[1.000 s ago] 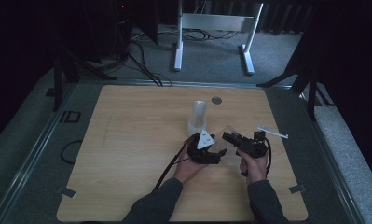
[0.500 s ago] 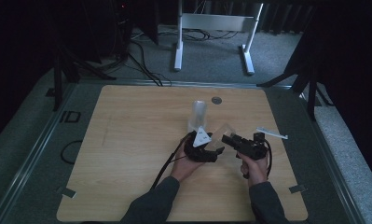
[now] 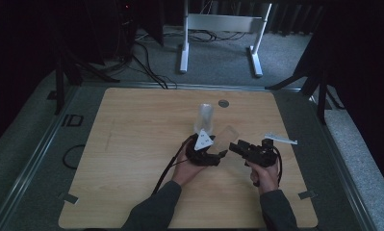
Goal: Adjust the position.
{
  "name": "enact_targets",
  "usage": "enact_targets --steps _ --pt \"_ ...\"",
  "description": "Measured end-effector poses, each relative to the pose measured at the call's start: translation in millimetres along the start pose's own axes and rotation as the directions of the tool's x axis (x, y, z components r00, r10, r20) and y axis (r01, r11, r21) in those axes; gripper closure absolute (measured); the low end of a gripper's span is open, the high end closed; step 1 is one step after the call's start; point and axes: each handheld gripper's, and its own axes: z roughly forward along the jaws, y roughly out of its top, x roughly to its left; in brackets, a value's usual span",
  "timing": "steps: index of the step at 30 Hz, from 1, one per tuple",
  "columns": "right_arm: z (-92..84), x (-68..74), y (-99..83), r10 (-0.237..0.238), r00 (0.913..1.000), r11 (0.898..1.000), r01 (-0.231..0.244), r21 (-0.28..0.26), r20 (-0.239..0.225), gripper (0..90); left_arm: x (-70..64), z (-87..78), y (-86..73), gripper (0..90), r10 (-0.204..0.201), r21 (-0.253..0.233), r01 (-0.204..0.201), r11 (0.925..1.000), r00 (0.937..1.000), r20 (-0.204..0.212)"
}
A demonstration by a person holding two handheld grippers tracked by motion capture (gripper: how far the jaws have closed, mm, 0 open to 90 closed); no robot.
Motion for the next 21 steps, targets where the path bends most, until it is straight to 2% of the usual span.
enact_targets --steps 5,12,21 --pt "-4.3 -4.0 -0.9 -0.011 0.9999 1.000 0.011 0.014 0.013 35.4 2.2 -4.8 1.3 28.7 0.008 -0.002 -0.008 1.0000 0.9999 0.007" --pt "-7.0 -6.4 0.8 -0.054 0.9974 0.998 0.052 0.048 0.048 35.7 4.3 -11.0 1.4 28.7 0.016 0.002 -0.016 0.9999 0.9996 0.024" --pt "-6.5 -8.2 2.6 -0.081 0.9951 0.994 0.077 0.078 0.056 36.2 7.3 -17.2 0.8 29.2 0.029 0.010 -0.029 0.9995 0.9982 0.052"
